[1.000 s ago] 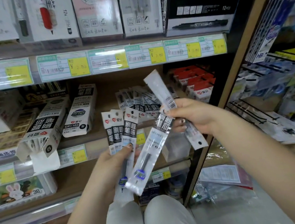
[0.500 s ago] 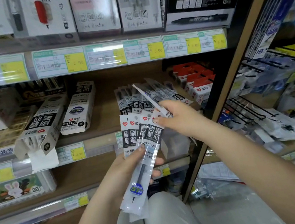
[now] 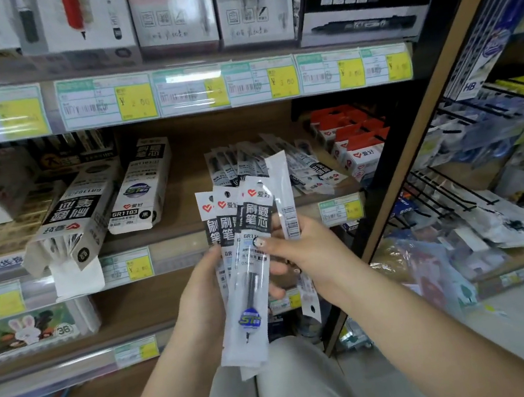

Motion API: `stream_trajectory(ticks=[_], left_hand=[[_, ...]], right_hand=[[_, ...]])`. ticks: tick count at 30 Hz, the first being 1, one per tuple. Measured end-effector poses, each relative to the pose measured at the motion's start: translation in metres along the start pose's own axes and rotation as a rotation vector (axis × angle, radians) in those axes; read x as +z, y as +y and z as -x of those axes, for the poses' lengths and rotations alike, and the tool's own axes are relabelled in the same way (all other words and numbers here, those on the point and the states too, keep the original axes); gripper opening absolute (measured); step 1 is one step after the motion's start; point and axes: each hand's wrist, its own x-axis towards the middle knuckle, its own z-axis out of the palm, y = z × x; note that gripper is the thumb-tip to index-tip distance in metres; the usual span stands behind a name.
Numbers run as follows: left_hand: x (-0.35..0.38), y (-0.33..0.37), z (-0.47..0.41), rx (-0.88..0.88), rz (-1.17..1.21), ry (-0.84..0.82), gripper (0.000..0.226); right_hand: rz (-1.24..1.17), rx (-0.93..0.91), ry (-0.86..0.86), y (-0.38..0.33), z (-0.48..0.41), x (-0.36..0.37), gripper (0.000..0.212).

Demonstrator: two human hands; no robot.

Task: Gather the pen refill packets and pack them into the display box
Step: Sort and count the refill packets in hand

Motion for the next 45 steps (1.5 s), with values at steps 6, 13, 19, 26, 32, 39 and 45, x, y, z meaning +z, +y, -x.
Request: stream_trajectory(ticks=[6, 13, 19, 26, 32, 39, 45], left_hand=[[0.002, 0.003, 0.005, 0.073, -0.131, 0.029, 0.042], [0.003, 0.003, 0.007, 0.166, -0.242, 0.09, 0.035], [0.005, 0.0, 0.01, 0.242, -0.289, 0.095, 0.018], [0.006, -0.003, 0.011, 0.355, -0.355, 0.204, 0.015], [0.0, -0.004, 0.005, 0.379, -0.432, 0.327, 0.013], [0.005, -0.002, -0.001, 0.391, -0.463, 0.351, 0.014], [0.005, -0.001, -0.001, 0.409, -0.461, 0.345, 0.011]], right_hand=[[-0.023, -0.051, 0.006, -0.006, 0.007, 0.004, 0.018], [0.044, -0.085, 0.023, -0.007, 0.013, 0.002, 0.012], [0.064, -0.097, 0.058, -0.01, 0.017, 0.003, 0.012], [-0.095, -0.085, 0.112, -0.006, 0.02, 0.008, 0.011], [-0.176, 0.029, 0.082, -0.01, 0.014, 0.003, 0.038], [-0.459, 0.133, -0.008, -0.009, 0.01, 0.006, 0.05], [-0.304, 0.041, 0.122, -0.004, 0.01, 0.005, 0.023]])
